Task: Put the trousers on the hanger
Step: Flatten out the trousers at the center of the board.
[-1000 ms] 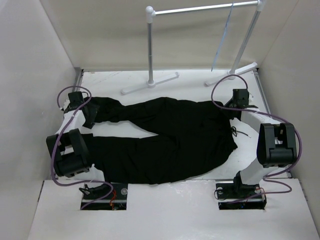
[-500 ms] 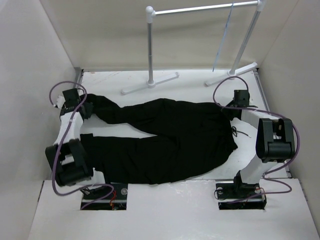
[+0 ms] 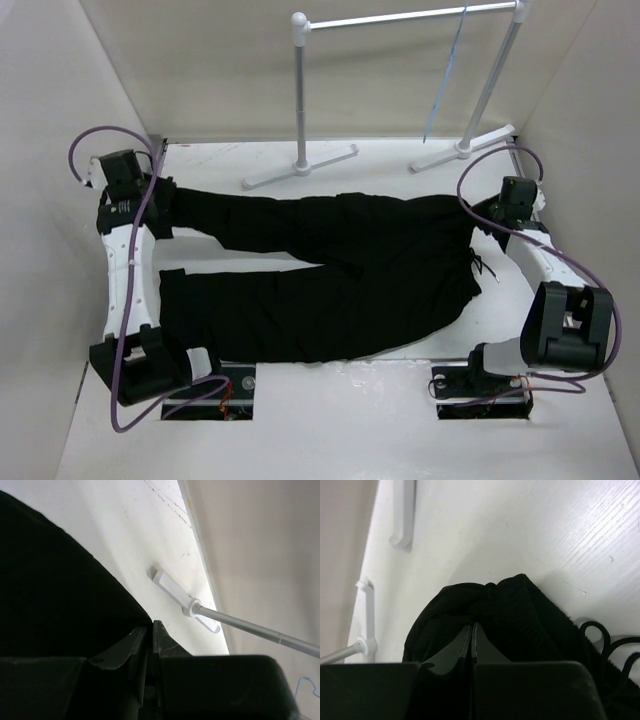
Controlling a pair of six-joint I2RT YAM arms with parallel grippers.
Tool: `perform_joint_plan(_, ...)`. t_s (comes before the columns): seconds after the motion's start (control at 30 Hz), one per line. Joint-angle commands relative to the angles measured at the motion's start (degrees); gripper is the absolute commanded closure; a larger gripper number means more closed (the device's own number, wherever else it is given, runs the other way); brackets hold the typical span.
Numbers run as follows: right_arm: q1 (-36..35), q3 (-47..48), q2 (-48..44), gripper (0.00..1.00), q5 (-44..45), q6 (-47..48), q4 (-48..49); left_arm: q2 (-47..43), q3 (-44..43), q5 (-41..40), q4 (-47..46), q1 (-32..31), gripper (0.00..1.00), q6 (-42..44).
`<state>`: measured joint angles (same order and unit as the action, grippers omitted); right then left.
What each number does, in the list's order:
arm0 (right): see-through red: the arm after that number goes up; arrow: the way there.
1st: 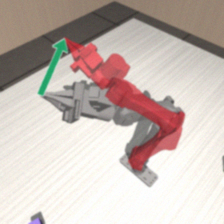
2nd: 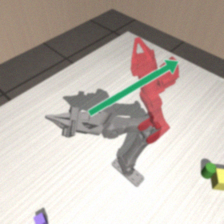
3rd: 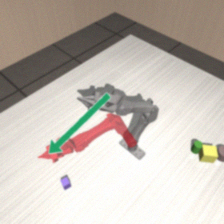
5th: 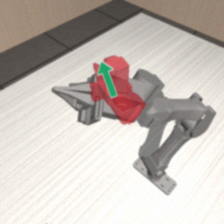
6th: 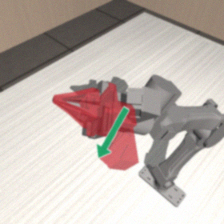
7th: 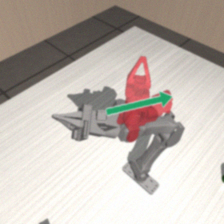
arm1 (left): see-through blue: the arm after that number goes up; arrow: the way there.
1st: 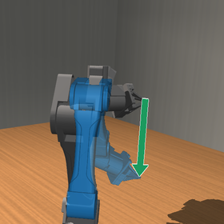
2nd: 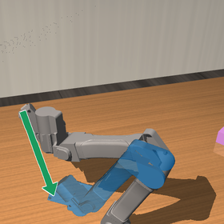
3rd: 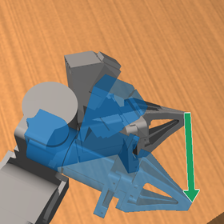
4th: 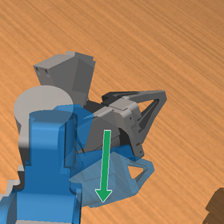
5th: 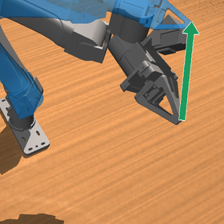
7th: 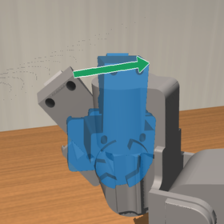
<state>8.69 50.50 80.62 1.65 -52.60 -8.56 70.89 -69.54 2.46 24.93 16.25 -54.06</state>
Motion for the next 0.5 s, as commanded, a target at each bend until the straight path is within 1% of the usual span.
perform_joint_plan(0.0, 0.41, 1.79, -1.52, 0.97, 1.34, -0.93, 0.83, 3.09, -9.19, -0.35, 0.91, -0.38, 0.93, 0.89)
perform_joint_plan(0.13, 0.15, 3.29, -3.0, 0.97, 0.72, -1.45, -0.76, 10.74, -20.34, 0.97, 2.92, -1.61, 0.94, 0.19)
perform_joint_plan(0.2, 0.5, 3.03, -4.67, 0.97, 0.72, -0.93, -1.72, 11.37, -25.28, -0.43, 4.68, -3.28, 0.94, 0.8)
perform_joint_plan(0.23, 0.76, 2.59, -5.73, 0.97, 0.81, -0.67, -2.16, 10.68, -26.08, -1.48, 5.13, -3.63, 0.93, 1.32)
perform_joint_plan(0.3, 0.85, 1.01, -8.45, 0.97, 0.46, -0.31, -2.52, 8.05, -24.78, -2.37, 5.31, -4.16, 0.93, 1.85)
perform_joint_plan(0.47, 0.76, -4.52, -16.44, 0.96, 0.9, 0.04, -3.39, -2.67, -13.45, -2.46, 5.66, -3.11, 0.93, 1.33)
